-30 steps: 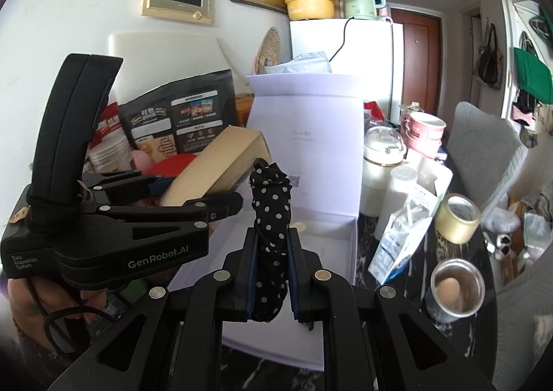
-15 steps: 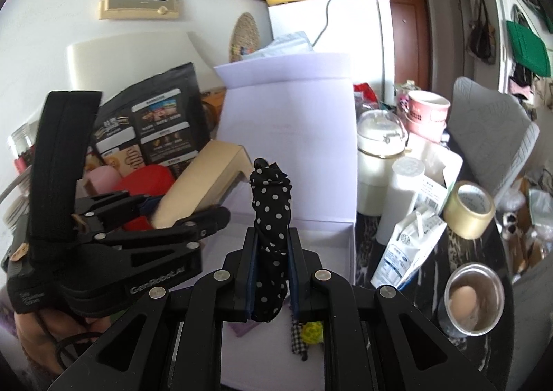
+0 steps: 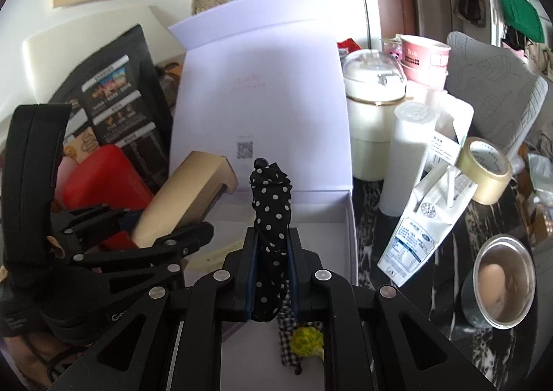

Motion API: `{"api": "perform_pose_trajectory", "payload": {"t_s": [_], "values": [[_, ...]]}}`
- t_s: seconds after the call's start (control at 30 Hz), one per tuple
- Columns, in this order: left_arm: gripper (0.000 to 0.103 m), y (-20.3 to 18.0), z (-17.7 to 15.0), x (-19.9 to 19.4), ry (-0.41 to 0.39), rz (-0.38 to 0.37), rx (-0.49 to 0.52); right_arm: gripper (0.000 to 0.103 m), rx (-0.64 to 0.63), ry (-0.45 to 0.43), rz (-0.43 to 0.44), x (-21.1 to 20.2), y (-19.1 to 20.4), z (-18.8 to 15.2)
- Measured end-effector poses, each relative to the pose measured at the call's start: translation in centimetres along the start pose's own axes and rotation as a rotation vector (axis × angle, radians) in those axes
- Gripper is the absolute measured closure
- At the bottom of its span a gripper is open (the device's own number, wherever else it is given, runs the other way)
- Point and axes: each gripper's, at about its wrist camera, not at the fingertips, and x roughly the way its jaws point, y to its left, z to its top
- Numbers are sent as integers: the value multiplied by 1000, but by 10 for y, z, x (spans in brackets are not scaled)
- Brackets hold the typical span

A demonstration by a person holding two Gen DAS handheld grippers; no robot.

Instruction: Organize rigid objects

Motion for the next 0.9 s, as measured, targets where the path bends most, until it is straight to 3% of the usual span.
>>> {"api": "perform_pose_trajectory", "payload": {"t_s": [0.07, 0.33, 0.9], "values": [[59, 2, -2, 6, 26, -33, 7, 88, 7, 16, 6, 6, -1, -2], [59, 3, -7, 19, 71, -52, 6, 88, 4, 55, -5, 19, -3, -5], [59, -4, -3, 34, 96, -7, 20, 86, -19, 139, -67, 52, -5, -18]]}}
